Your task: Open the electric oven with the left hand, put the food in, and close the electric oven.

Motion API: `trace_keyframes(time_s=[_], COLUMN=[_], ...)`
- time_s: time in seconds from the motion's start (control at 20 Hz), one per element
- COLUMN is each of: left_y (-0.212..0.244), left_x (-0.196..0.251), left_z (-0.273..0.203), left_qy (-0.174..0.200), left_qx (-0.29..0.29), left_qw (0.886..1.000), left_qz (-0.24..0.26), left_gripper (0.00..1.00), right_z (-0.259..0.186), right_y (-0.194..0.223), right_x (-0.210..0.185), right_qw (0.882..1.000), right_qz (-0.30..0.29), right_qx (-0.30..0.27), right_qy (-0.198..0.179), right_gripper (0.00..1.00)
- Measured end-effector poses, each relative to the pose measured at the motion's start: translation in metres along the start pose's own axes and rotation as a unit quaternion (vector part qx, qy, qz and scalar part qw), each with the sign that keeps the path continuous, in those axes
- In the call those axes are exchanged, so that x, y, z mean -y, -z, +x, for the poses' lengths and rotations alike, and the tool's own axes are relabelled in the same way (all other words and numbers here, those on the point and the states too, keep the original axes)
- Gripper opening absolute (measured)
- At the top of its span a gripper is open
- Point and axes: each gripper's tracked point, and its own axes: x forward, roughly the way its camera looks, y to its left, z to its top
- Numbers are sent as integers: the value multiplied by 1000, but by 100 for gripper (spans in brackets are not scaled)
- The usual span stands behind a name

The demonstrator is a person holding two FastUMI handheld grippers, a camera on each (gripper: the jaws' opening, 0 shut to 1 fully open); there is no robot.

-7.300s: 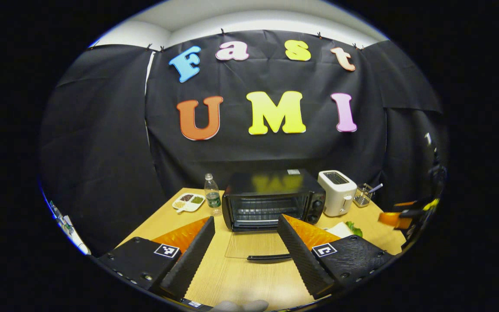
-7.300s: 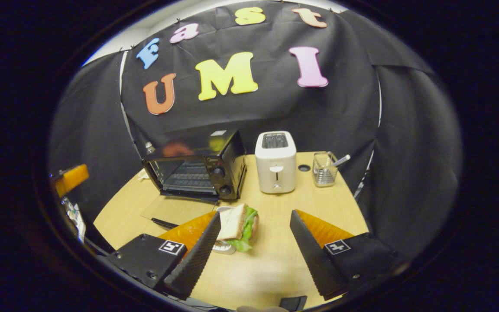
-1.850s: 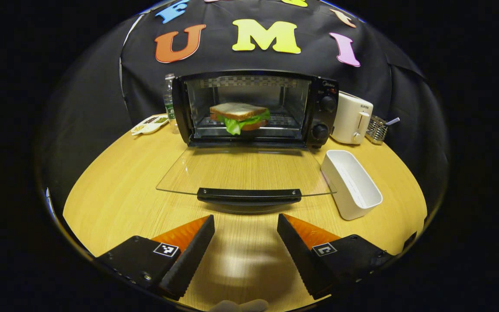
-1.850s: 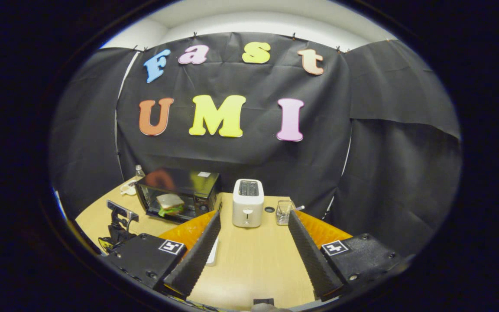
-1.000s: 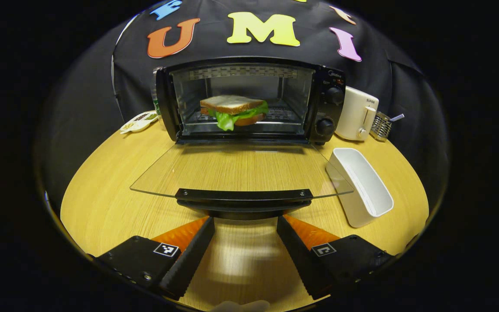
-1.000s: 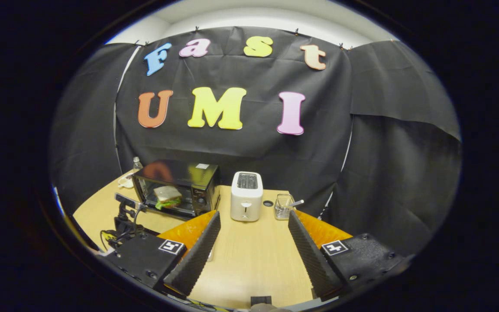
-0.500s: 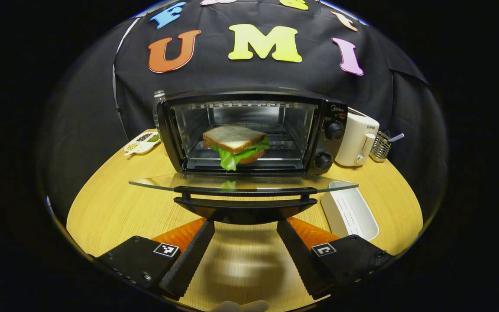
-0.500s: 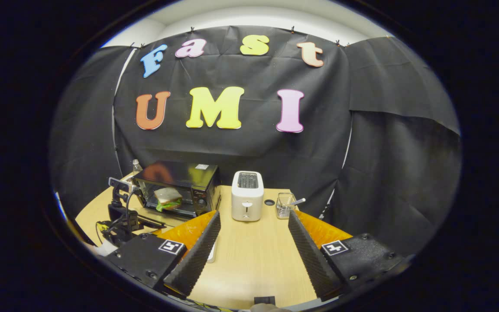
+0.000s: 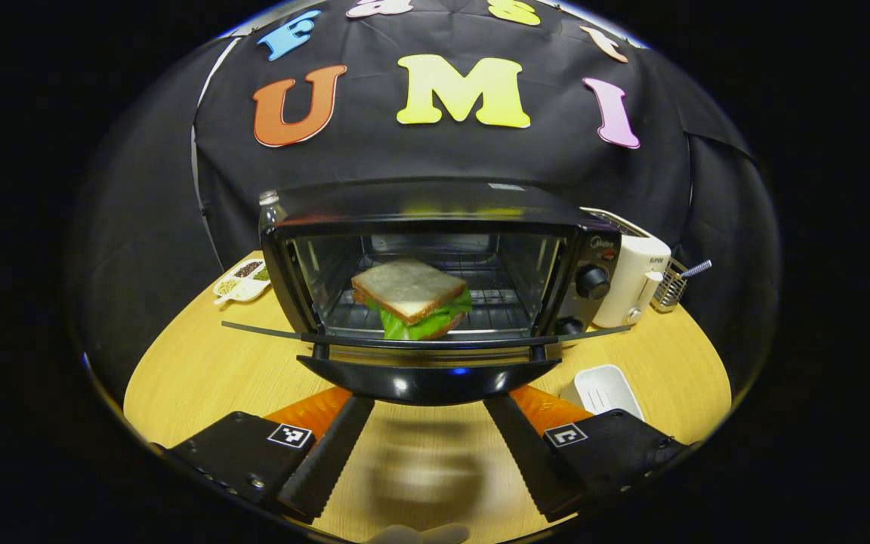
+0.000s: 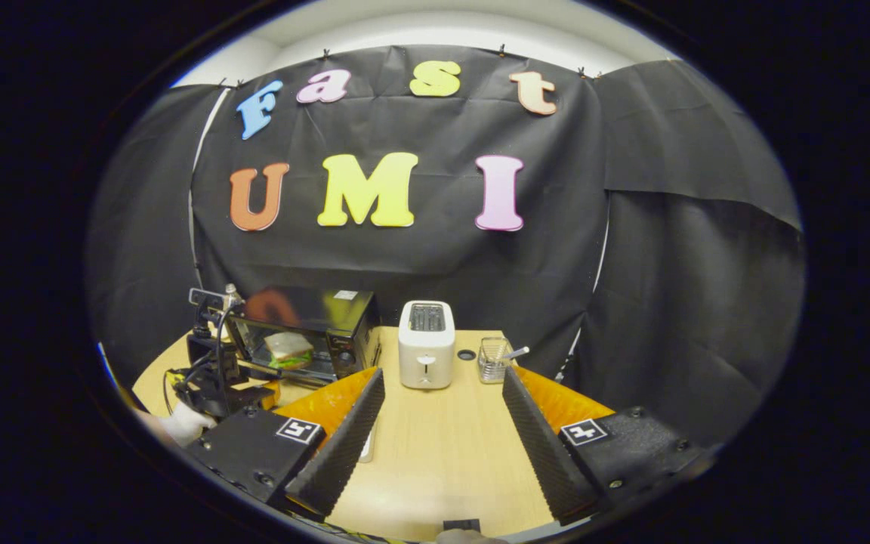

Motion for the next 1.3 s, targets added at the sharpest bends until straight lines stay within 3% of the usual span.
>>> trace_keyframes(time_s=[0.3, 0.45, 0.5, 0.55, 0.6, 0.65, 0.85, 1.0, 1.05, 1.15, 1.2, 1.3], left_y=[-43, -45, -44, -44, -44, -44, -44, -52, -55, -66, -72, -83], left_x=[-1, 0, 0, 0, 0, -1, -4, -10, -16, -22, -25, -29], left_z=[17, 19, 20, 18, 18, 18, 12, -3, -13, -36, -50, -82], left_qy=[-7, -8, -9, -9, -8, -10, -14, -22, -31, -38, -42, -40], left_qx=[32, 31, 30, 30, 31, 31, 34, 49, 54, 74, 82, 100], left_qw=[999, 999, 999, 999, 999, 999, 999, 999, 998, 997, 996, 994], left_qz=[-6, -9, -9, -10, -9, -8, -7, -4, -1, -4, -3, -9], left_gripper=[96, 96, 96, 96, 96, 96, 96, 96, 96, 95, 95, 96], right_z=[2, 2, 1, 1, 2, 1, -1, -5, -5, -7, -8, -14], right_y=[4, 5, 5, 3, 3, 3, 2, -6, -8, -15, -19, -31], right_x=[1, -1, 0, 0, 0, 0, -2, -6, -10, -18, -20, -27], right_qw=[1000, 1000, 1000, 1000, 1000, 1000, 1000, 1000, 1000, 999, 999, 999], right_qz=[0, 4, 3, 3, 2, 1, 2, 0, -1, -12, -20, -15], right_qx=[-5, -6, -6, -5, -4, -4, -3, 5, 4, 10, 16, 31], right_qy=[-1, -3, -2, -3, -2, -3, -5, -11, -16, -30, -32, -36], right_gripper=[100, 100, 95, 100, 95, 100, 100, 100, 96, 100, 95, 95])
